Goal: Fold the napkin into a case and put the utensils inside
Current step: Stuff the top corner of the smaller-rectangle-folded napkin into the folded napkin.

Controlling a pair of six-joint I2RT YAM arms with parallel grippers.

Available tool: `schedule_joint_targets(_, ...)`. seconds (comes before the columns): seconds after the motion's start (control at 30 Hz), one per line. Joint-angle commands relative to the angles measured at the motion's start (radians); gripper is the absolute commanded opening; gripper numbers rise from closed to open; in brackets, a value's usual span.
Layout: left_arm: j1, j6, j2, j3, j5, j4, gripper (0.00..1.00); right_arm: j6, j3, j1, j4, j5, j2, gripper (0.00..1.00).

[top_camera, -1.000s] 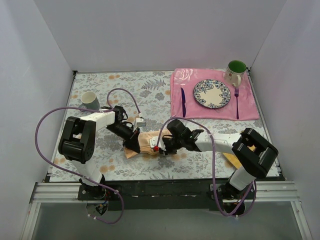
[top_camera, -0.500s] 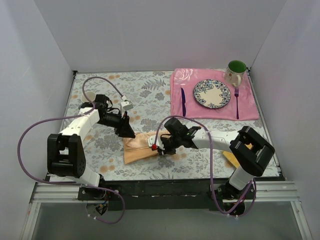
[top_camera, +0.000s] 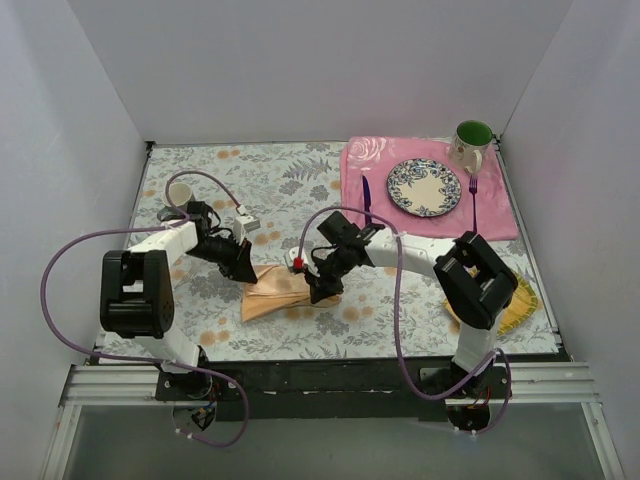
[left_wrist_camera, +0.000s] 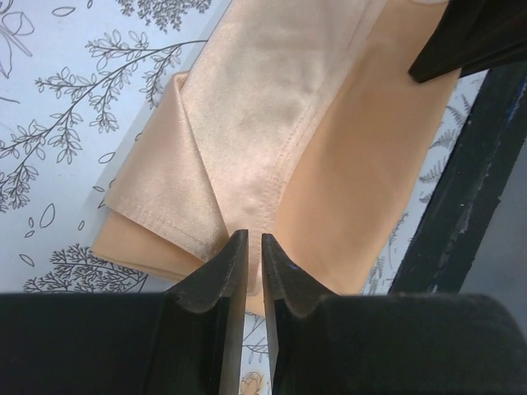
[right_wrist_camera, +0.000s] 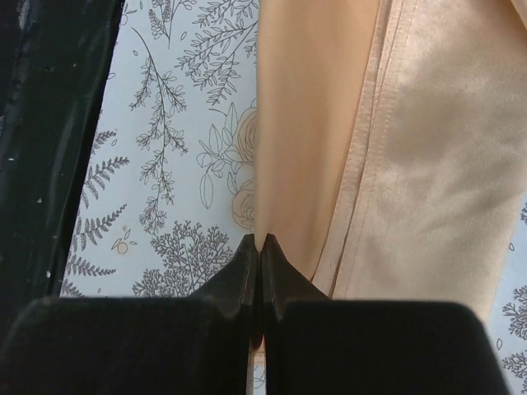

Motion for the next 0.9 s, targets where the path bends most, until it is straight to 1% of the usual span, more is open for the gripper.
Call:
schedule_joint_targets(0.0,-0.002,0.058,0.014,-0.025,-0.061,0.047,0.11,-0.022,0.135,-0.053,-0.203,-0.171,0.084,0.01)
schedule_joint_targets(0.03,-0.002,0.066,0.019,-0.026,-0.063,0.049,0.11,-0.022,0.16,-0.071,-0.259,-0.189,0.103,0.01)
schedule_joint_targets(0.13,-0.002,0.066,0.033,-0.032,-0.077,0.063,0.1,-0.02,0.232,-0.102,-0.348,-0.272,0.172,0.01)
schedule_joint_targets(0.33,-0.003,0.092,0.051,-0.042,-0.078,0.063,0.1,-0.005,0.333,-0.157,-0.459,-0.381,0.296,0.01)
schedule_joint_targets(0.5,-0.003,0.111,0.061,-0.046,-0.083,0.06,0.11,-0.052,0.45,-0.18,-0.626,-0.438,0.403,0.01)
schedule_joint_targets(0.6,-0.003,0.118,0.064,-0.043,-0.083,0.055,0.11,-0.065,0.493,-0.191,-0.667,-0.475,0.427,0.01)
schedule_joint_targets(0.7,-0.003,0.127,0.053,-0.022,-0.039,0.026,0.16,-0.048,0.498,-0.197,-0.664,-0.478,0.437,0.01)
schedule_joint_targets(0.77,-0.002,0.149,0.042,-0.002,-0.003,-0.003,0.21,-0.045,0.501,-0.197,-0.675,-0.476,0.445,0.01)
schedule_joint_targets(0.8,-0.002,0.155,0.024,0.014,0.036,-0.034,0.27,-0.048,0.501,-0.197,-0.681,-0.476,0.451,0.01)
schedule_joint_targets(0.87,-0.002,0.155,-0.01,0.02,0.069,-0.043,0.32,-0.05,0.501,-0.197,-0.688,-0.472,0.454,0.01)
